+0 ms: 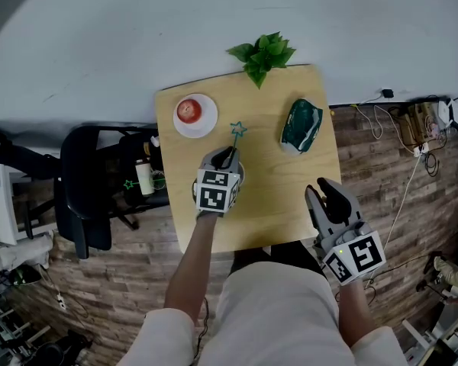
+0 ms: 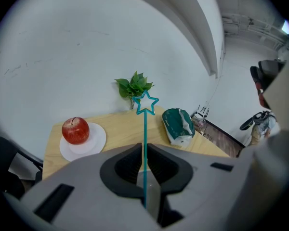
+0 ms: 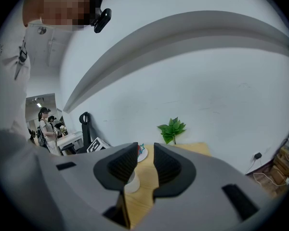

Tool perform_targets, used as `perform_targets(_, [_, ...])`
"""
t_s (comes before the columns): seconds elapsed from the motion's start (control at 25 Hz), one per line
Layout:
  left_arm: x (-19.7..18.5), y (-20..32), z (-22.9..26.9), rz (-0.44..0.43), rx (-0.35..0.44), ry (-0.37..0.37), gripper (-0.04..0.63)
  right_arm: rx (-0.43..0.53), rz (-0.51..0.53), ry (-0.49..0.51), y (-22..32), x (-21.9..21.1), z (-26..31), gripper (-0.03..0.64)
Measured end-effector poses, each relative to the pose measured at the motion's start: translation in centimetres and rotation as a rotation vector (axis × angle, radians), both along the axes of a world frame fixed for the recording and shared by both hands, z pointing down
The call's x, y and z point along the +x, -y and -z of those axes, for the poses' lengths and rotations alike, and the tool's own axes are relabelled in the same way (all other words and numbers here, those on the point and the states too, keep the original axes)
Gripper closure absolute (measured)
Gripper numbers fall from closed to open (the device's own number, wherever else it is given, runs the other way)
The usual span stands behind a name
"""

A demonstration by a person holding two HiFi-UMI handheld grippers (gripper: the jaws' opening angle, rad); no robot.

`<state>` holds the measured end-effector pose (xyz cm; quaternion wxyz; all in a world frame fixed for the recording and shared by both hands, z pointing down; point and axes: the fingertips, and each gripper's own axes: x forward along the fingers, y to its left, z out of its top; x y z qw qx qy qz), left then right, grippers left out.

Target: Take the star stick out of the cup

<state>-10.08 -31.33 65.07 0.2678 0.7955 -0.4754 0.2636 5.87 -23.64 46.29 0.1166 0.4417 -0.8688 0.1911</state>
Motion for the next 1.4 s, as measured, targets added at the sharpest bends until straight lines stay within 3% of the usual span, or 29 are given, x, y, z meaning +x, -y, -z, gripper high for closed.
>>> perform_targets(0.76, [0.3, -0.2, 0.4, -0.036, 0.021, 0.018, 0.583, 0.007, -0.014, 0.002, -0.6, 0.0, 0.4, 0.518])
perform_targets(1.4, [0.4, -1.6, 5.3, -0.068, 0.108, -0.051, 0.583, 0.044, -0.022, 0.012, -2.3, -0.7, 1.8, 0.522])
